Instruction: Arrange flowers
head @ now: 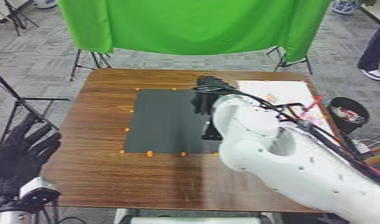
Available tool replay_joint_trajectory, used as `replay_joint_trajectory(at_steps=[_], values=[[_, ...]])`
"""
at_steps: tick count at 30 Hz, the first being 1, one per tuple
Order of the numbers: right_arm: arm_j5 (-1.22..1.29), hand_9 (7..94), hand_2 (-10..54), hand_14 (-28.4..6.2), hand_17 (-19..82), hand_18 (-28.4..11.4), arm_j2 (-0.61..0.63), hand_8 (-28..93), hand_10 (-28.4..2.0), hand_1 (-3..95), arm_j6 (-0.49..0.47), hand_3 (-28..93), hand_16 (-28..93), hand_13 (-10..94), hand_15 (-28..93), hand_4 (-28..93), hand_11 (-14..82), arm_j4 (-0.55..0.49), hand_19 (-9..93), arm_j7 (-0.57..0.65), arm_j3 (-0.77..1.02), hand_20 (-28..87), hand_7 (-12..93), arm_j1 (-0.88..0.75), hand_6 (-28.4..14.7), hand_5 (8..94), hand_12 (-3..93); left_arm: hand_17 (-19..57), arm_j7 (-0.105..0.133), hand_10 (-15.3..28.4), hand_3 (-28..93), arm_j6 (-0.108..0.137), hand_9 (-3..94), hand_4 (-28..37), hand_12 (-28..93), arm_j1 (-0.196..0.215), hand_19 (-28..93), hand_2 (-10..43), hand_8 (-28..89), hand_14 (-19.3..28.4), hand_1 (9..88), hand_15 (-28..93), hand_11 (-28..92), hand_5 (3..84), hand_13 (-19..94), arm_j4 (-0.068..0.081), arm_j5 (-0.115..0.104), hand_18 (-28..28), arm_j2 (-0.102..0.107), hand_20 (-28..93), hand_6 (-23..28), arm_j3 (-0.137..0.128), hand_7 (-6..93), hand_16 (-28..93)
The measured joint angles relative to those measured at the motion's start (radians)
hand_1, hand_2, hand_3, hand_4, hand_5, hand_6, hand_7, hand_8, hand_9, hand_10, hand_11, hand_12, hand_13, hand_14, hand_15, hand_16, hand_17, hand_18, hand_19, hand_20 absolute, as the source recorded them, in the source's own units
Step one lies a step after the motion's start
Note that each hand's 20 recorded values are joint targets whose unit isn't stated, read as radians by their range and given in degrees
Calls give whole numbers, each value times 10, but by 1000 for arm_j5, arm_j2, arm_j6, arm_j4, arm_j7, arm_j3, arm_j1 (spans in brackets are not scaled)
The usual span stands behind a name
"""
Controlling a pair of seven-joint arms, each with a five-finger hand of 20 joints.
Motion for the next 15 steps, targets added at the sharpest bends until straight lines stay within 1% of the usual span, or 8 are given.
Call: replay_joint_trajectory(at_steps=[3, 4, 5, 6, 8, 11, 15], values=[[-2, 887, -79, -73, 718, -69, -63, 274, -149, 545, -1, 766, 188, 895, 654, -168, 447, 36, 932, -4, -44, 356, 270, 29, -69, 813, 228, -91, -90, 173, 628, -9, 279, -221, 115, -36, 478, 63, -78, 254, 290, 516, 231, 311, 185, 2, 73, 264, -45, 45, 56, 0, 84, -104], [-2, 887, -78, -73, 718, -69, -80, 274, -148, 545, 1, 766, 189, 895, 654, -169, 448, 47, 932, -5, -65, 357, 270, 40, -68, 813, 228, -91, -113, 173, 628, -13, 279, -221, 115, -51, 478, 62, -78, 254, 289, 516, 231, 311, 184, 3, 91, 264, -58, 45, 56, 2, 84, -104], [-2, 886, -78, -72, 718, -69, -97, 274, -148, 545, 4, 766, 189, 895, 654, -169, 448, 60, 932, -7, -85, 359, 271, 50, -68, 812, 228, -91, -128, 173, 628, -16, 279, -221, 115, -66, 478, 62, -78, 254, 289, 516, 231, 311, 184, 5, 99, 263, -69, 45, 56, 5, 84, -104], [-1, 886, -76, -72, 717, -70, -113, 274, -148, 545, 4, 764, 190, 894, 654, -171, 449, 73, 932, -10, -101, 360, 271, 58, -67, 812, 229, -91, -133, 173, 628, -18, 278, -221, 114, -79, 478, 62, -78, 254, 290, 515, 231, 311, 185, 7, 99, 263, -76, 45, 56, 10, 84, -105], [6, 885, -74, -71, 716, -71, -148, 273, -148, 544, 4, 762, 192, 893, 654, -173, 449, 106, 932, -20, -121, 361, 271, 63, -66, 811, 230, -91, -132, 173, 628, -23, 278, -221, 114, -103, 479, 63, -78, 254, 289, 516, 231, 311, 184, 12, 97, 264, -82, 45, 56, 23, 84, -104], [23, 885, -73, -71, 714, -72, -203, 271, -146, 544, 4, 761, 193, 892, 654, -175, 450, 166, 932, -32, -138, 363, 272, 63, -65, 810, 230, -90, -129, 173, 626, -27, 278, -221, 114, -131, 479, 64, -77, 254, 290, 516, 232, 311, 185, 21, 96, 263, -80, 45, 56, 46, 84, -105], [67, 884, -72, -72, 712, -75, -255, 267, -144, 543, 5, 759, 194, 892, 653, -177, 451, 235, 932, -32, -168, 364, 276, 67, -63, 809, 229, -90, -132, 173, 626, -33, 277, -220, 115, -165, 479, 63, -78, 254, 290, 516, 231, 311, 184, 29, 98, 264, -73, 46, 56, 68, 85, -105]])
